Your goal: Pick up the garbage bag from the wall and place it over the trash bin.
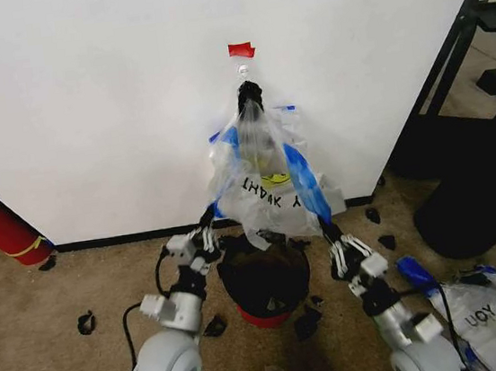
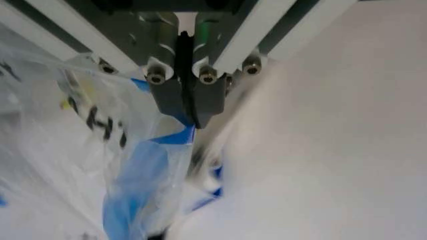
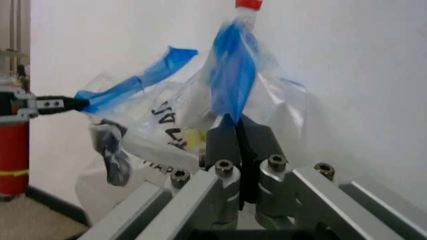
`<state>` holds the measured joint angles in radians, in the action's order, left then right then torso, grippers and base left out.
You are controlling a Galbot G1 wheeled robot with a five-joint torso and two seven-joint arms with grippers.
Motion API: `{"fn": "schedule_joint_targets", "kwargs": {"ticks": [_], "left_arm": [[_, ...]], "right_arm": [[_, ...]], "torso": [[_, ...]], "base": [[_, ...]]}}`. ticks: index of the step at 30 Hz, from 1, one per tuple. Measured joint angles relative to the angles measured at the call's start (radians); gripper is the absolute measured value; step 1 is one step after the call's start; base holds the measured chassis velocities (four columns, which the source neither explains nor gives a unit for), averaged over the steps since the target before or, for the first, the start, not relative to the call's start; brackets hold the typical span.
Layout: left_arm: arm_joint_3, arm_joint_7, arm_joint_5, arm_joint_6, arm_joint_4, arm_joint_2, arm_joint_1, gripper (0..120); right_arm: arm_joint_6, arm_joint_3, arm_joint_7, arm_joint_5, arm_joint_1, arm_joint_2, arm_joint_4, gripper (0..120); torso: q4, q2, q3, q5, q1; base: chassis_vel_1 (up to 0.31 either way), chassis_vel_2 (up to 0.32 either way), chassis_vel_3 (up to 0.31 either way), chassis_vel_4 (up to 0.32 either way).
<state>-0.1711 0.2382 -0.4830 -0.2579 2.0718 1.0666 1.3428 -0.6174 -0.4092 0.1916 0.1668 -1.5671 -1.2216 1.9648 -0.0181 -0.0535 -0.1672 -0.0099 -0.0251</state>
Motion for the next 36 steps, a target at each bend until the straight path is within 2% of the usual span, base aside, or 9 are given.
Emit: {"fn": "schedule_joint_targets", "kwargs": {"ticks": [9, 13, 22, 28, 32, 36], "left_arm": [[-0.033, 0.055, 0.056, -0.002, 0.043, -0.033, 0.055, 0], [-0.048, 0.079, 0.099, -0.001, 0.061, -0.035, 0.092, 0], [-0.041, 0.102, 0.123, -0.017, 0.019, -0.014, 0.109, 0], [-0.033, 0.102, 0.128, -0.033, 0.004, 0.004, 0.103, 0], [-0.023, 0.100, 0.127, -0.039, -0.018, 0.007, 0.105, 0], [0.006, 0.082, 0.085, -0.045, -0.041, 0.011, 0.123, 0]], "right_arm": [[-0.078, -0.026, 0.071, -0.030, -0.076, 0.000, 0.014, 0], [-0.132, -0.053, 0.177, -0.022, -0.098, 0.001, 0.026, 0], [-0.205, -0.061, 0.221, -0.038, -0.084, -0.006, -0.071, 0], [-0.205, -0.043, 0.246, -0.016, -0.045, -0.016, -0.118, 0], [-0.205, -0.036, 0.306, 0.020, -0.028, -0.025, -0.152, 0], [-0.211, -0.058, 0.489, 0.135, -0.003, -0.020, -0.179, 0]], "torso": [[-0.0001, 0.000, 0.000, -0.0001, 0.000], [0.0000, 0.000, 0.000, -0.0002, 0.000], [0.0000, 0.000, 0.000, -0.0001, 0.000], [0.0001, 0.000, 0.000, 0.0000, 0.000], [0.0000, 0.000, 0.000, 0.0000, 0.000], [0.0001, 0.000, 0.000, 0.0000, 0.000]], "base": [[0.000, 0.000, 0.000, 0.000], [0.000, 0.000, 0.000, 0.000], [0.000, 0.000, 0.000, 0.000], [0.000, 0.000, 0.000, 0.000], [0.000, 0.000, 0.000, 0.000], [0.000, 0.000, 0.000, 0.000]]}}
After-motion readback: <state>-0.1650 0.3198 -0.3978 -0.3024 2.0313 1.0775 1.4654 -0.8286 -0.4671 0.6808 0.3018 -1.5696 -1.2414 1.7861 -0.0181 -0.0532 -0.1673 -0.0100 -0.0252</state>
